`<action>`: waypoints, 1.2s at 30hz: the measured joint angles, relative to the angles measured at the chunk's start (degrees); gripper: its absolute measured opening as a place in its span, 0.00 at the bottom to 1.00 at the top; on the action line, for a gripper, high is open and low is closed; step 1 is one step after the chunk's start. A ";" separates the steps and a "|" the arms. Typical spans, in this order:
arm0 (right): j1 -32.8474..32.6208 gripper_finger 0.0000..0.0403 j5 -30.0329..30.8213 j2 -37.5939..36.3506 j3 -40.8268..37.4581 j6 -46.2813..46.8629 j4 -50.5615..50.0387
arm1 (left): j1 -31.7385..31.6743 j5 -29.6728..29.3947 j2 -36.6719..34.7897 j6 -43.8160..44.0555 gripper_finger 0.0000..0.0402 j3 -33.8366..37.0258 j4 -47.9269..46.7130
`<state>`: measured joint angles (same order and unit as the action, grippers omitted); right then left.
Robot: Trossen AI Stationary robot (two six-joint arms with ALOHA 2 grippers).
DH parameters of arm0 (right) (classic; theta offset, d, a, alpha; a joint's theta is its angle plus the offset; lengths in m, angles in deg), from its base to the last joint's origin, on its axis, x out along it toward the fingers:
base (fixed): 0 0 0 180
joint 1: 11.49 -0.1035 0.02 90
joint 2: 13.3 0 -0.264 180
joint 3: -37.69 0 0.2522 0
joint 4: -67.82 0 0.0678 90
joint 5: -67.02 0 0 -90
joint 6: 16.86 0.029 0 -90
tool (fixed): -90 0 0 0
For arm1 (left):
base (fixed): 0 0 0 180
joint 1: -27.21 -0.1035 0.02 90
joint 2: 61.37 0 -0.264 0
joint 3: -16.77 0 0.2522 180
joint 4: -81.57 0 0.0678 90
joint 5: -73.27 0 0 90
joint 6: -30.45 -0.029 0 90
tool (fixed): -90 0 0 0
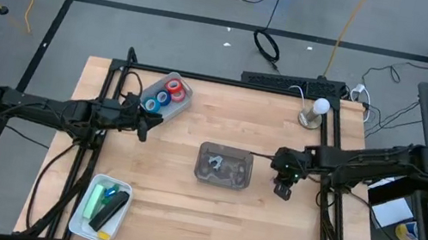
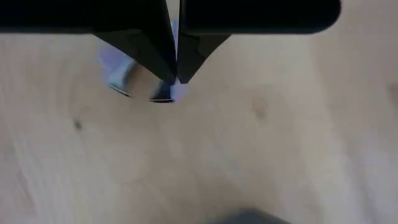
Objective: Pick and place Stapler, Stapler remover, tape
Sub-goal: Put the purple staple remover into the black bin
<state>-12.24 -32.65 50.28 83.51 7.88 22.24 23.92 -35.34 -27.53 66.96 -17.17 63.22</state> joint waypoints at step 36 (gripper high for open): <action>8.28 0.00 -13.10 20.76 23.16 -16.01 14.40 | -0.02 0.02 -0.02 -0.26 0.29 0.00 0.54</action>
<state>-3.96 -45.75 71.04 106.67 -8.13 36.64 23.90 -35.32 -27.55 66.70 -17.17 63.76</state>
